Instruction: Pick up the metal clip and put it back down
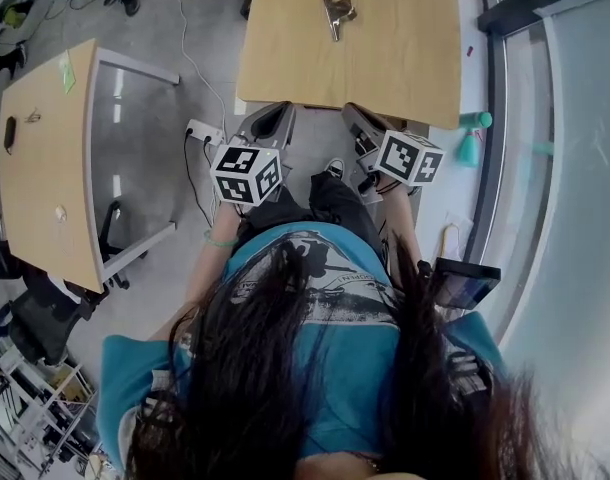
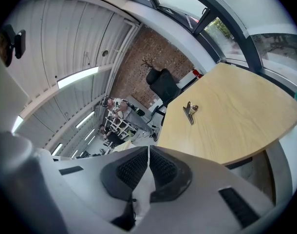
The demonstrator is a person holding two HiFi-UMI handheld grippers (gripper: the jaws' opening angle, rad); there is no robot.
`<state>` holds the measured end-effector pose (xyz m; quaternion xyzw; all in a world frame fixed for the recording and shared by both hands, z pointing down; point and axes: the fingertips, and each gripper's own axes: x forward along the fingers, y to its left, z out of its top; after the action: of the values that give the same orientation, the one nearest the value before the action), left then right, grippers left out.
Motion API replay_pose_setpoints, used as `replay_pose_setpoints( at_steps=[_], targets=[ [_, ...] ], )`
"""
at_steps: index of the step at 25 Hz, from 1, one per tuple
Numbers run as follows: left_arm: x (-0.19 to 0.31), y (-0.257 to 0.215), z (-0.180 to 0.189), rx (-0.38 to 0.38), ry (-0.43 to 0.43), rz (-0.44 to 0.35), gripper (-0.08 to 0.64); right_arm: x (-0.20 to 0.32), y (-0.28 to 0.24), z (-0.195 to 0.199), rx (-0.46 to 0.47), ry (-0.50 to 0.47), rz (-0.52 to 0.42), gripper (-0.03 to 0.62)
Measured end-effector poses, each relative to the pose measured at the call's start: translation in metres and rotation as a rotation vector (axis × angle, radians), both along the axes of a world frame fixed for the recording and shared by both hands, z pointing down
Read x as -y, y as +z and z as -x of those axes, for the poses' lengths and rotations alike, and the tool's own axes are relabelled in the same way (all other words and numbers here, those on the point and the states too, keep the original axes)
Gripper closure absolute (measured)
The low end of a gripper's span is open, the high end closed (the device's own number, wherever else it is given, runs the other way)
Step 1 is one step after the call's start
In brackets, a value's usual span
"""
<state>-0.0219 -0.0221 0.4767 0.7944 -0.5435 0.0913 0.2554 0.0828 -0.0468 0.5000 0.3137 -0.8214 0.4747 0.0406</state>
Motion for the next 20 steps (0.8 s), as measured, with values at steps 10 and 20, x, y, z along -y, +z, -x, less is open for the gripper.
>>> replay_pose_setpoints(
  at_steps=[10, 20],
  targets=[
    [-0.055, -0.012, 0.063, -0.031, 0.041, -0.034, 0.557, -0.065, -0.012, 0.08, 0.008, 0.01, -0.003, 0.568],
    [-0.134, -0.006, 0.113, -0.066, 0.161, -0.032, 0.557, -0.158, -0.015, 0.141, 0.073, 0.128, 0.035, 0.568]
  ],
)
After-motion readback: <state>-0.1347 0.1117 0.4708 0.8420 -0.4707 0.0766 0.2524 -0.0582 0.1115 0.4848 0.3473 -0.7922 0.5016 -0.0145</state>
